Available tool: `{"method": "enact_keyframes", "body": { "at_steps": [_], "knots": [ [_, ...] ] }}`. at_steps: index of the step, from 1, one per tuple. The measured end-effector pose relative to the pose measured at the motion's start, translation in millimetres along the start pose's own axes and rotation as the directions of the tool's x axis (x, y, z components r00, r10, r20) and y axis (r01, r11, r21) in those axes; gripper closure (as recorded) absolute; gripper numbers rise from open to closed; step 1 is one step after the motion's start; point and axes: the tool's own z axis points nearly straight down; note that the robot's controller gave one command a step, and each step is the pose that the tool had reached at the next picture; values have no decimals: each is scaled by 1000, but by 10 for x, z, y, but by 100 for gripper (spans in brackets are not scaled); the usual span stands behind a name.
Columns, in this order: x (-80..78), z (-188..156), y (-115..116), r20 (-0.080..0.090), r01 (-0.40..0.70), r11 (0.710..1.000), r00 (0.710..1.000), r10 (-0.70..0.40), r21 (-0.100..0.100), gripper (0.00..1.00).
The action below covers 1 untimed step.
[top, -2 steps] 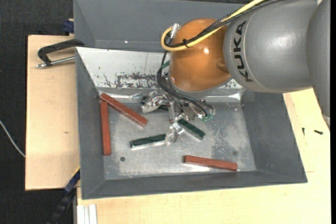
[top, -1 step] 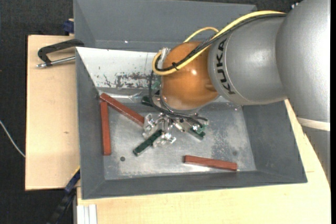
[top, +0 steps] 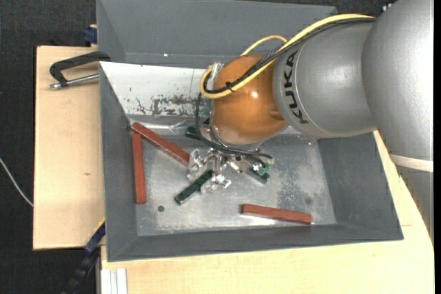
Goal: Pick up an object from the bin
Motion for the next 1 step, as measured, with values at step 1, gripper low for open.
{"method": "enact_keyframes", "body": {
  "at_steps": [1],
  "knots": [
    [-71, -1977, -145, 10, 20, 1000, 1000, -20, 2, 100]
  ]
}}
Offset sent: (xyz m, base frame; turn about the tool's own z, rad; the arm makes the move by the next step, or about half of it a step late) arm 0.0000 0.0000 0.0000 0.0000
